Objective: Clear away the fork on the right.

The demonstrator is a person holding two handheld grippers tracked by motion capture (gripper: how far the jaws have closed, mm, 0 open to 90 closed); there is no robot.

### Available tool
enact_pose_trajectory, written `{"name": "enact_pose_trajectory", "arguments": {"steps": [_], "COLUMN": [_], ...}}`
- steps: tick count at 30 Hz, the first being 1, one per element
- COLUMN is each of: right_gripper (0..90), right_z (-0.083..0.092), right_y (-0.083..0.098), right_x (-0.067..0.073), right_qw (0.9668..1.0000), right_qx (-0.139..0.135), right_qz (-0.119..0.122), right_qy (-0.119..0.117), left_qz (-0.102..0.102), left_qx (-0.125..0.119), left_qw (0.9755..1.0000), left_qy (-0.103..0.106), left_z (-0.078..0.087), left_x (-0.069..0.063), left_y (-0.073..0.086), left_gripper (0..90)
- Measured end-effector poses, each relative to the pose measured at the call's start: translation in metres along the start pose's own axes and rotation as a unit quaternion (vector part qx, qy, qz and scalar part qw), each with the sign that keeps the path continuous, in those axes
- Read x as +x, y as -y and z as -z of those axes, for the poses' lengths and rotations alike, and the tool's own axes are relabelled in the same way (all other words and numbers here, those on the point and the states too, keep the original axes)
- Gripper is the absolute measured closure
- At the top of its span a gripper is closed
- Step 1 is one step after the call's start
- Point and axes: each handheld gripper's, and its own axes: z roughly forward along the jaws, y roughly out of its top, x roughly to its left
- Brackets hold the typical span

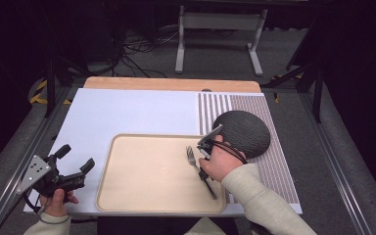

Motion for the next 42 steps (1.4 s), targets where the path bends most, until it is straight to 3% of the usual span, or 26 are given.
{"name": "enact_pose_trajectory", "arguments": {"steps": [19,33,37,39,42], "right_gripper": [80.1,64.5,54.9,43.1,32.6], "right_z": [-0.004,0.010,0.014,0.018,0.023], "right_y": [0.000,0.003,0.004,0.004,0.005], "right_x": [-0.002,-0.002,-0.002,-0.003,-0.003], "right_qw": [1.0000,0.9989,0.9965,0.9906,0.9831], "right_qx": [0.008,-0.038,-0.064,-0.097,-0.131], "right_qz": [-0.003,0.026,0.052,0.096,0.127], "right_qy": [0.002,-0.009,-0.011,-0.007,-0.013], "left_qz": [0.000,0.001,0.001,0.001,0.001], "left_qx": [-0.004,-0.003,-0.003,-0.004,-0.003], "left_qw": [1.0000,1.0000,1.0000,1.0000,1.0000], "left_qy": [-0.002,-0.001,-0.002,-0.002,-0.002], "left_z": [0.002,0.001,0.002,0.001,0.001], "left_x": [0.000,0.000,0.001,0.001,0.000], "left_y": [-0.001,-0.001,-0.001,-0.001,-0.001], "left_gripper": [3.3,3.3,3.4,3.3,3.4]}}
